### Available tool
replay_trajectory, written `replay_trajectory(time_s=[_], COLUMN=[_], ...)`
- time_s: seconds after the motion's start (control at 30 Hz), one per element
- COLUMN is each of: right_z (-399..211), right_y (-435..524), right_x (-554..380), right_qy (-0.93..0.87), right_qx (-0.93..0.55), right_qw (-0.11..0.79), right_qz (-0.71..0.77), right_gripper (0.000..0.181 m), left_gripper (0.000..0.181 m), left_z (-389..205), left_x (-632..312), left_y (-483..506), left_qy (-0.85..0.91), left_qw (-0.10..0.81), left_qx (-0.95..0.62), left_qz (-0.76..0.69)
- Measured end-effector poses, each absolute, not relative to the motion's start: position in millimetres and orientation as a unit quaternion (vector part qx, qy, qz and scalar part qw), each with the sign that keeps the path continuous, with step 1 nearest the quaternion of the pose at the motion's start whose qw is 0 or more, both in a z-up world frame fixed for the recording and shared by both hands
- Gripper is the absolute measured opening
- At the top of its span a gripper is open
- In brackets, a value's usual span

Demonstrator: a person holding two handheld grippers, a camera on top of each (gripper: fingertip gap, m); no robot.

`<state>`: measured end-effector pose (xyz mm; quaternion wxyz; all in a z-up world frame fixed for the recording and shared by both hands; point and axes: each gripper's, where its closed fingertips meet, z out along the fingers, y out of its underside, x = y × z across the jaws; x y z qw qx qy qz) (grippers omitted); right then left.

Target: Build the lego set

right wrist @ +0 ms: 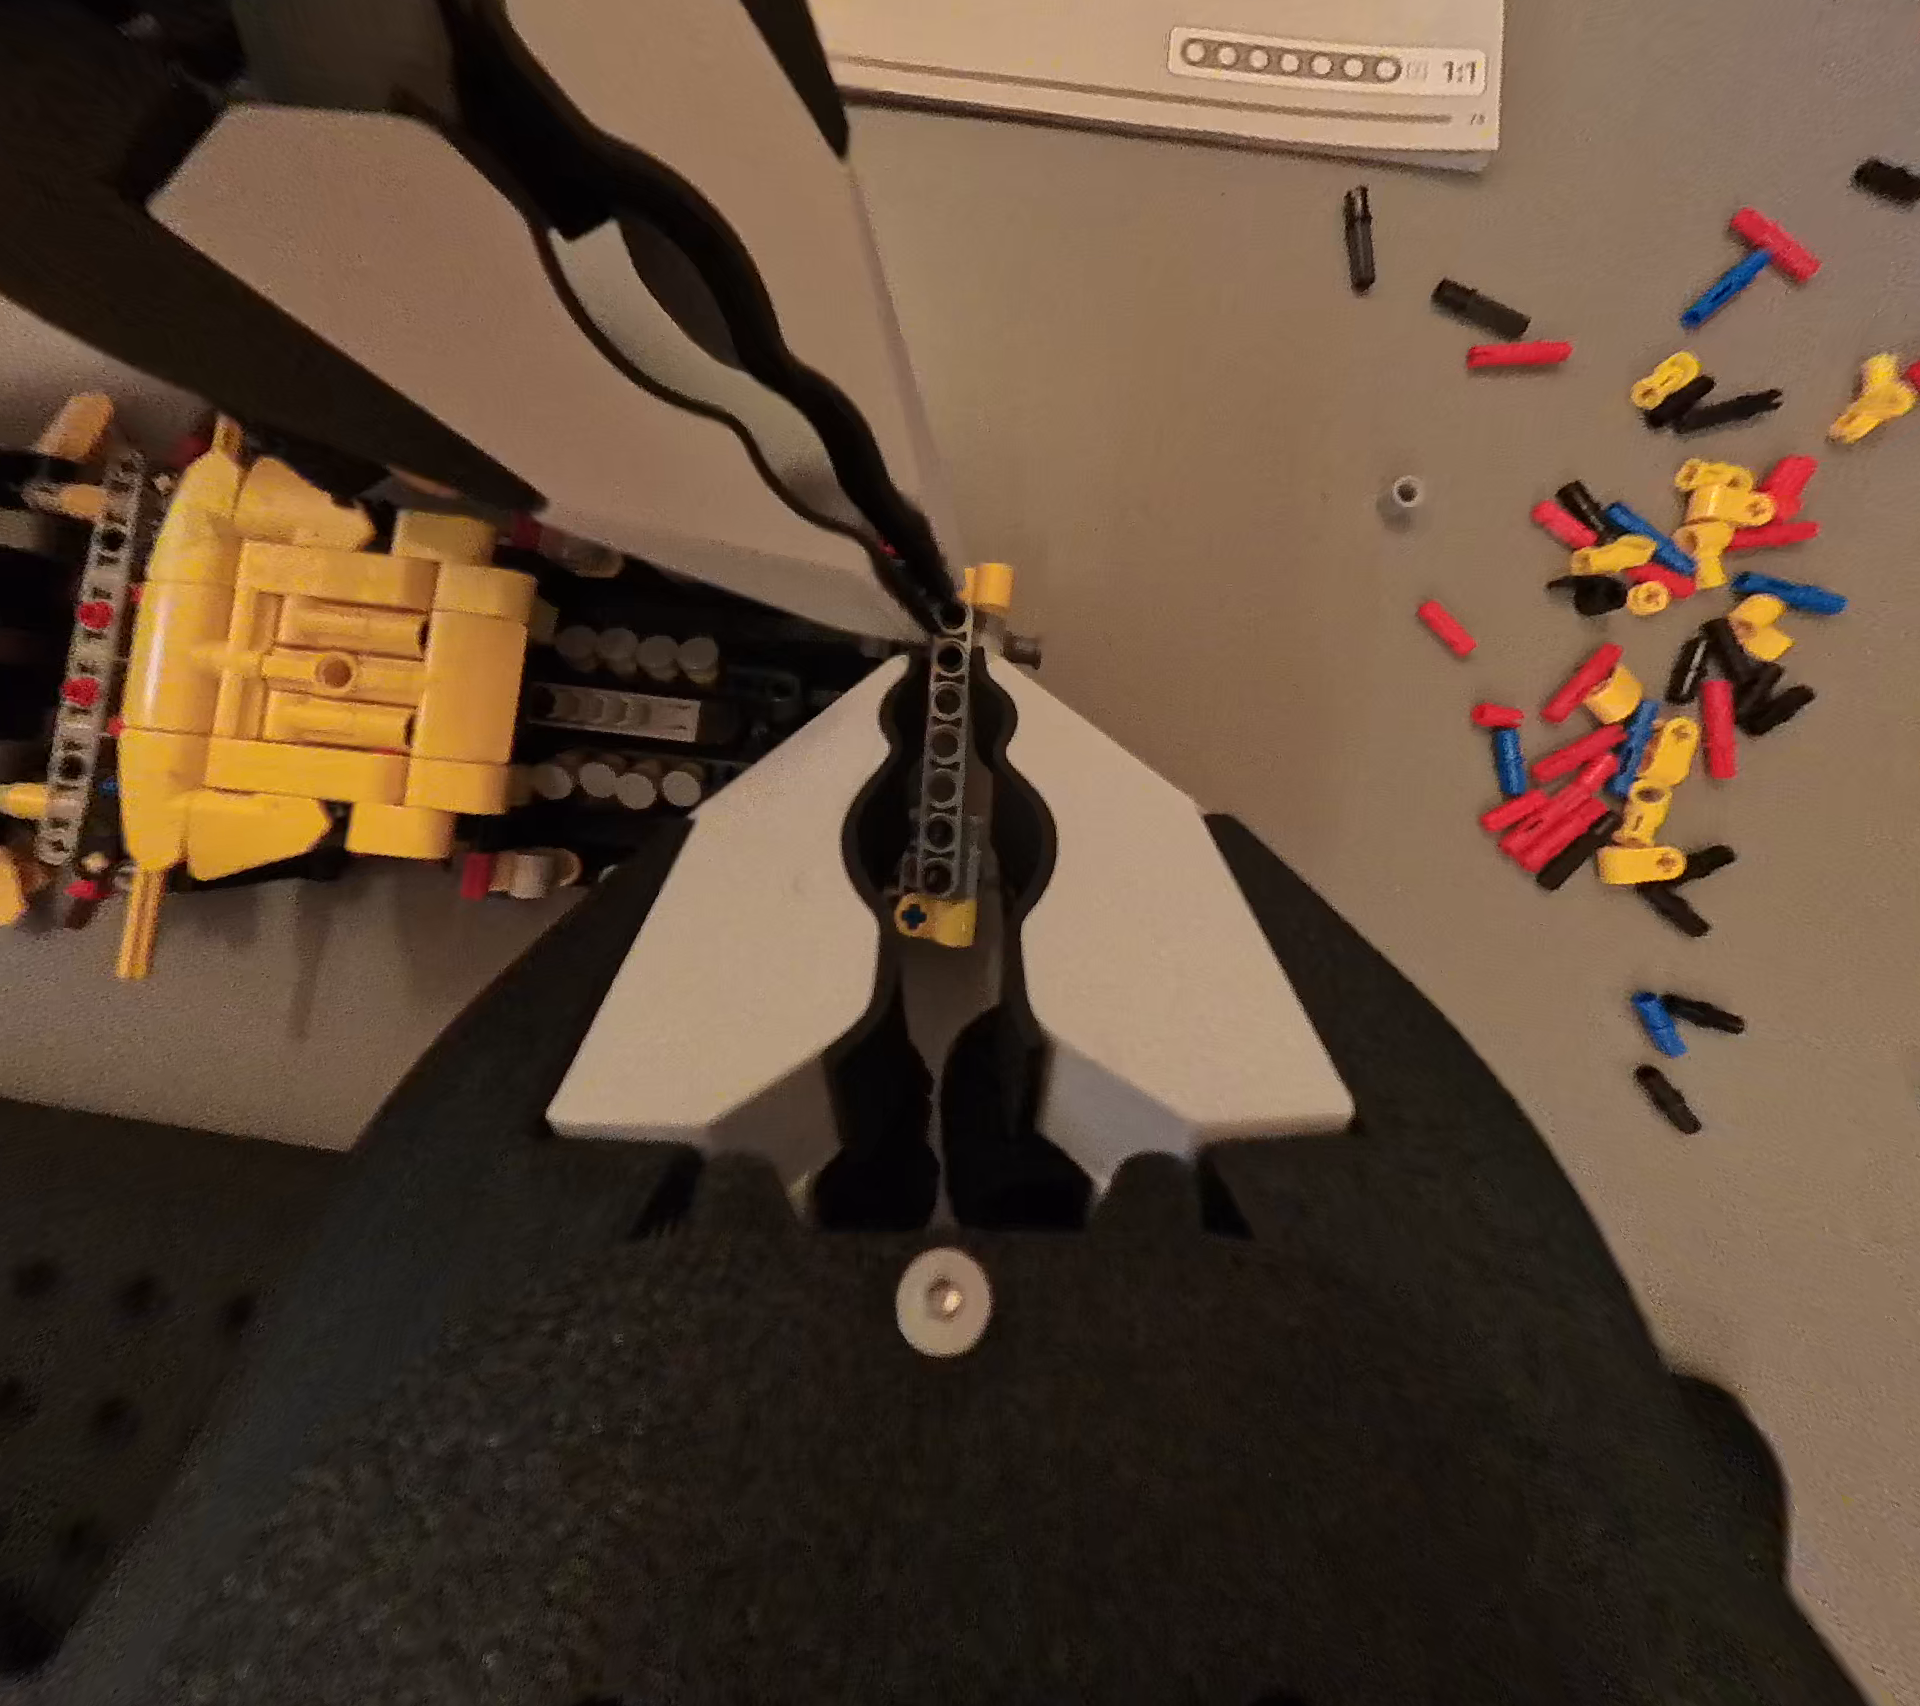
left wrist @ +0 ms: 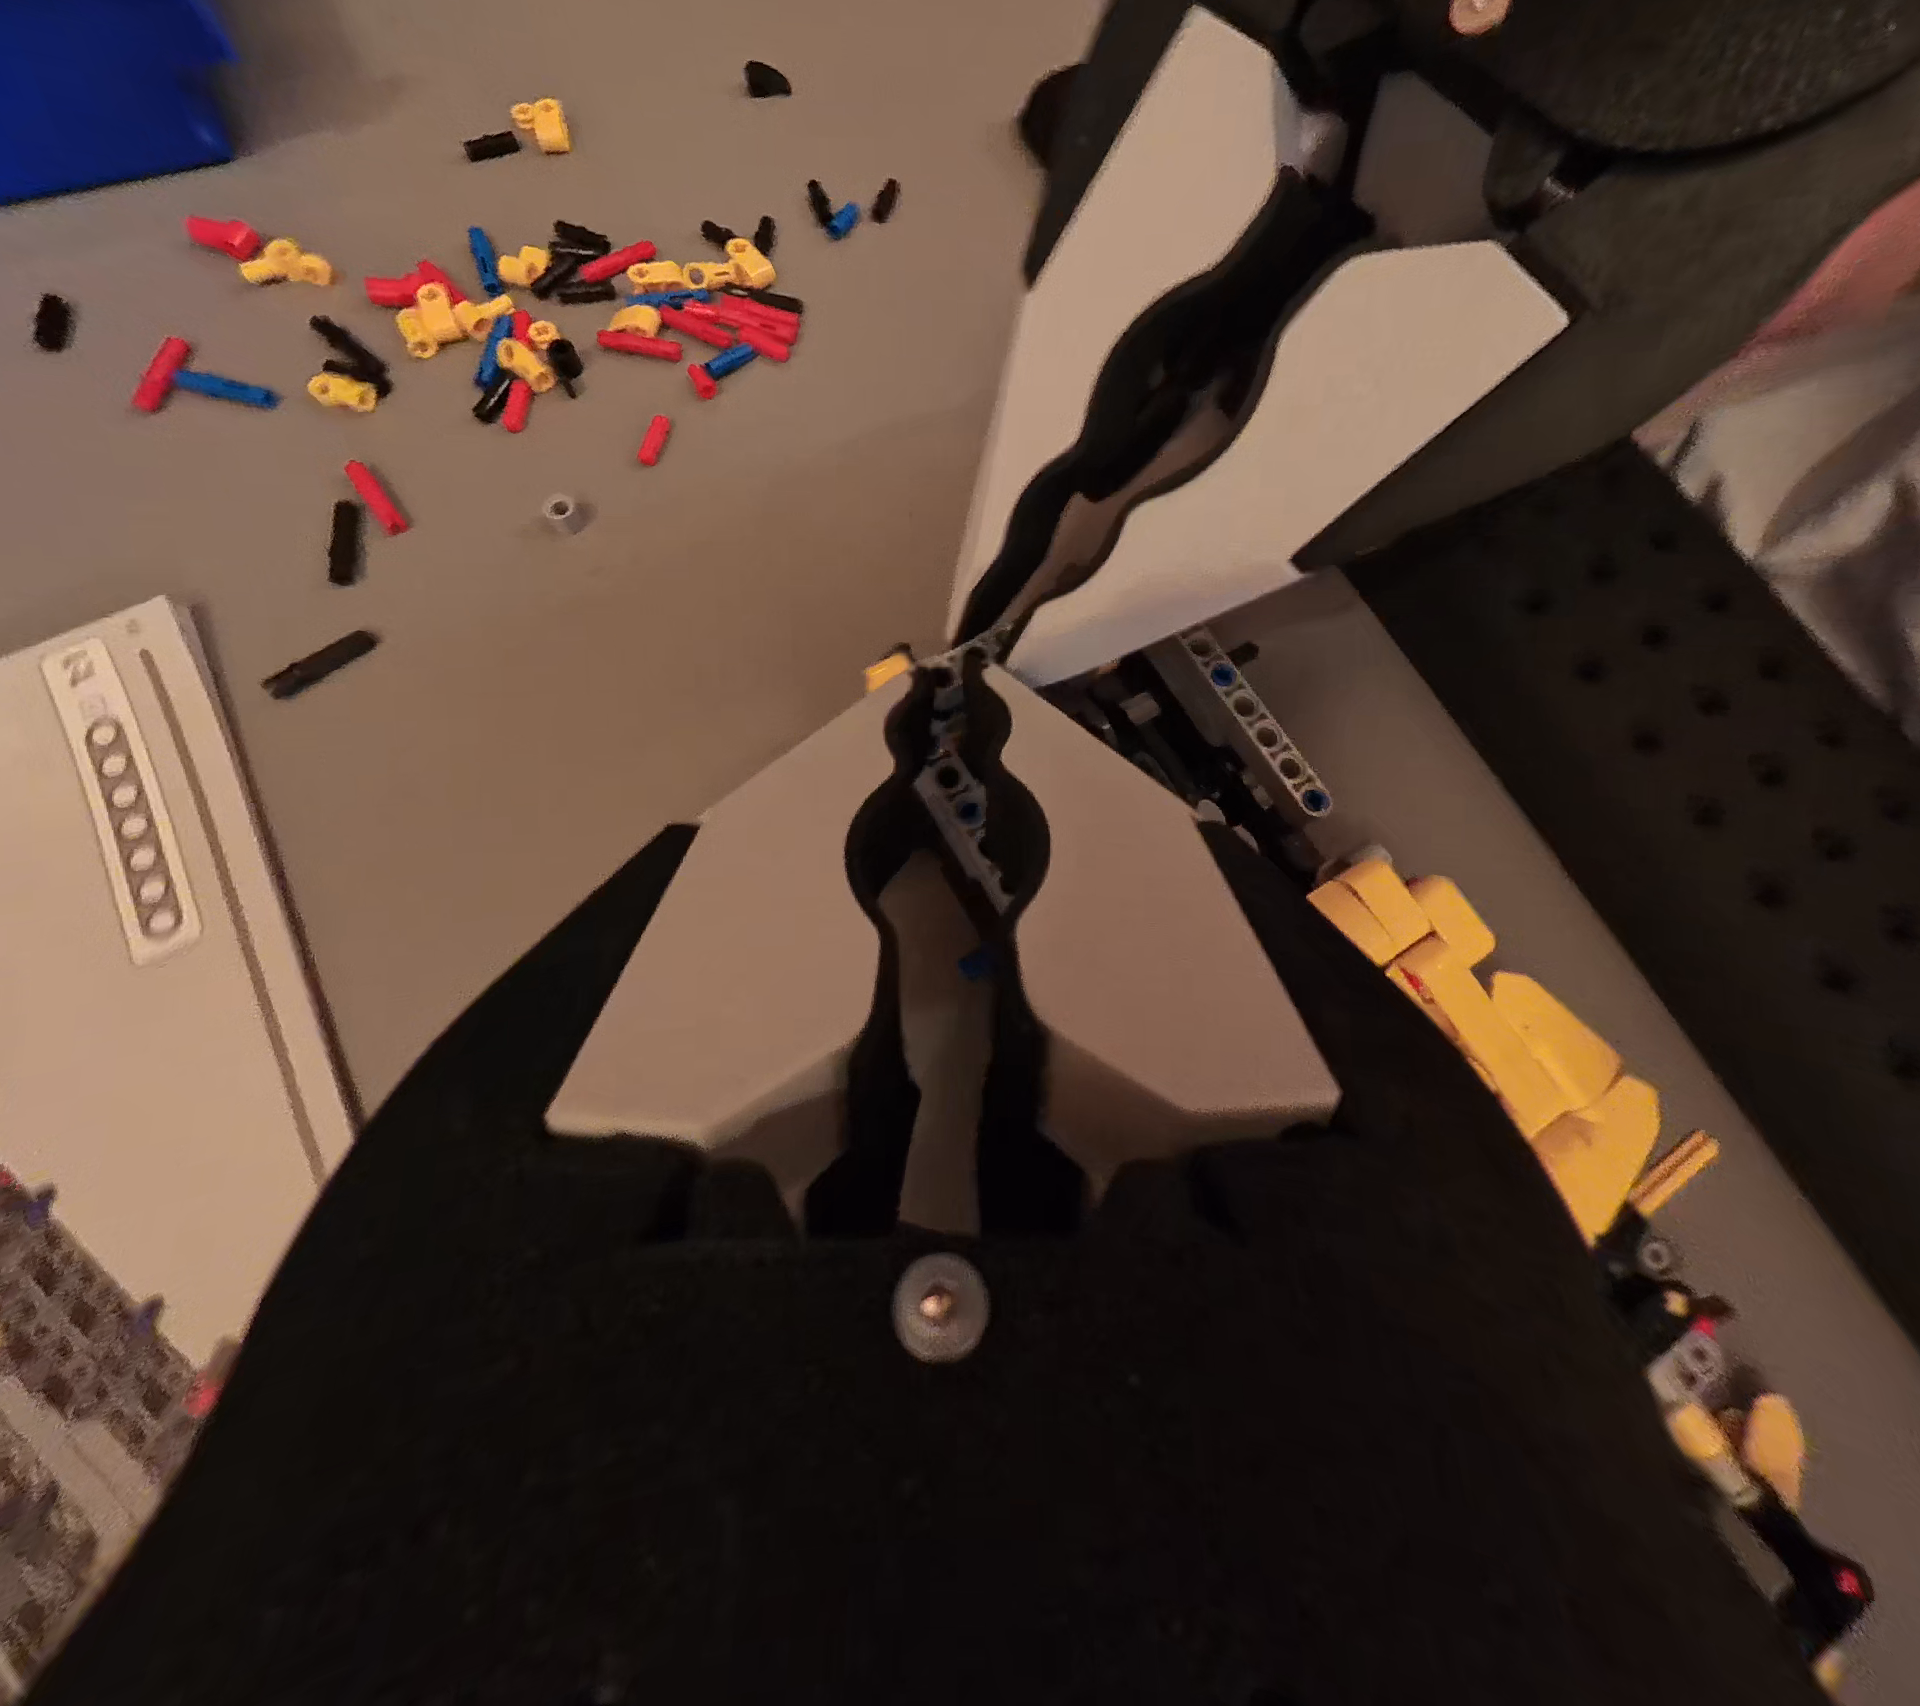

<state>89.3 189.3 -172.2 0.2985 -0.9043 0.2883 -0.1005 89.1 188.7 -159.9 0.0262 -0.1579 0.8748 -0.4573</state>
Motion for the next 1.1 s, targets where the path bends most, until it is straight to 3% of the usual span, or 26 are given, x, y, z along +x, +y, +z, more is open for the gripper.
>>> replay_trajectory(time_s=[0.1,0.2,0.33,0.43,1.1], right_z=[-173.0,-173.2,-173.7,-174.7,-176.5], right_y=[187.2,186.9,188.6,189.3,187.6], right_x=[88.1,88.4,87.0,88.2,88.9], right_qy=[0.308,0.305,0.302,0.325,0.310], right_qx=[-0.902,-0.907,-0.915,-0.915,-0.936], right_qw=[0.291,0.274,0.240,0.219,0.156], right_qz=[-0.077,-0.096,-0.120,-0.093,-0.061], right_gripper=[0.007,0.006,0.006,0.006,0.006], left_gripper=[0.029,0.034,0.031,0.015,0.012], left_z=[-158.2,-167.5,-174.3,-183.1,-183.7], left_x=[93.9,76.0,81.0,77.1,78.7], left_y=[202.7,206.6,209.5,207.0,205.0], left_qy=[0.859,0.872,0.883,0.893,0.889], left_qw=[-0.013,-0.044,-0.008,-0.013,-0.003], left_qx=[-0.227,-0.224,-0.240,-0.234,-0.242], left_qz=[-0.459,-0.434,-0.403,-0.385,-0.389])
